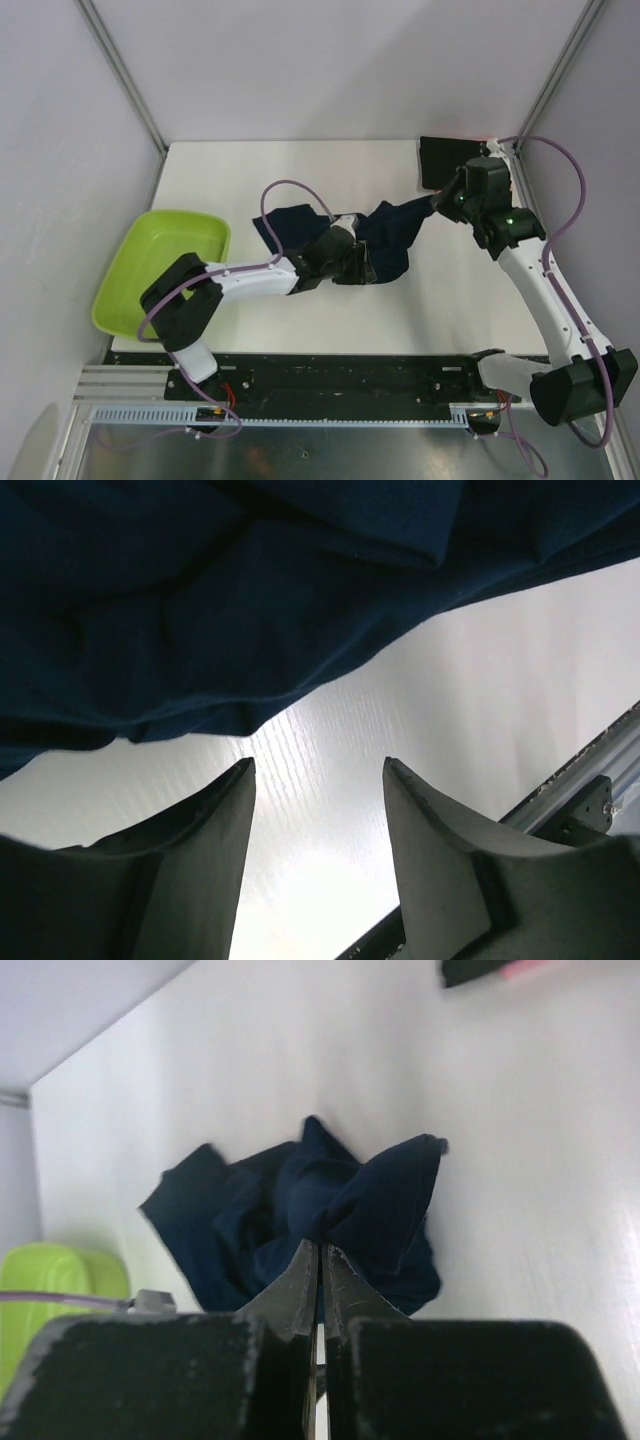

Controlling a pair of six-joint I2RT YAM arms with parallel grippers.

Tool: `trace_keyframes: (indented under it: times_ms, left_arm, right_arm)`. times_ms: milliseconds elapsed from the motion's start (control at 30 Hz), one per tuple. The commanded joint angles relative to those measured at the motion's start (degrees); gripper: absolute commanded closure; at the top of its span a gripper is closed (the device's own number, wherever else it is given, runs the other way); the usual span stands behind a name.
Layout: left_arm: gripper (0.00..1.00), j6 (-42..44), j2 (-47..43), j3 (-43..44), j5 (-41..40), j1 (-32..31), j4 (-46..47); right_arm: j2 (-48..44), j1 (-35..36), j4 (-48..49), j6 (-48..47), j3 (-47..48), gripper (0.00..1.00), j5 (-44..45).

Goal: Fold and stack the t-shirts
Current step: Flatten out the tshirt

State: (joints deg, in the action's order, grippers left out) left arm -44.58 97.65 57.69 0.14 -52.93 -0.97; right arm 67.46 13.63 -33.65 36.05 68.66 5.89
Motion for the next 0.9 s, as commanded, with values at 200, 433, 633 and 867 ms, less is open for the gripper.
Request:
trace_keyframes:
  times_ms: [200,433,633,867]
  left_arm:
    - [0.36,3.9,-12.5,-6.7,-4.2,-0.6,7.6]
    - [0.32,5.6,-15.1,-8.4,-8.5,-0.7,8.2]
    - [0.31,6.9,-16.7,-9.6,-12.0,-0.7,9.1]
    - [0.28,7.1,-15.4,-9.7,-16.6,-0.8,10.1]
  right_arm:
    - [5.9,12.2,-2.2,3.9,13.8,1.0,3.3]
    - [14.5,17.3,-5.5,4.0,24.6,1.0,6.0]
    - [25.6,20.2,-7.5,5.1,35.1,1.0,4.9]
    - [38.7,26.1,-13.9,5.4,53.7,1.0,6.5]
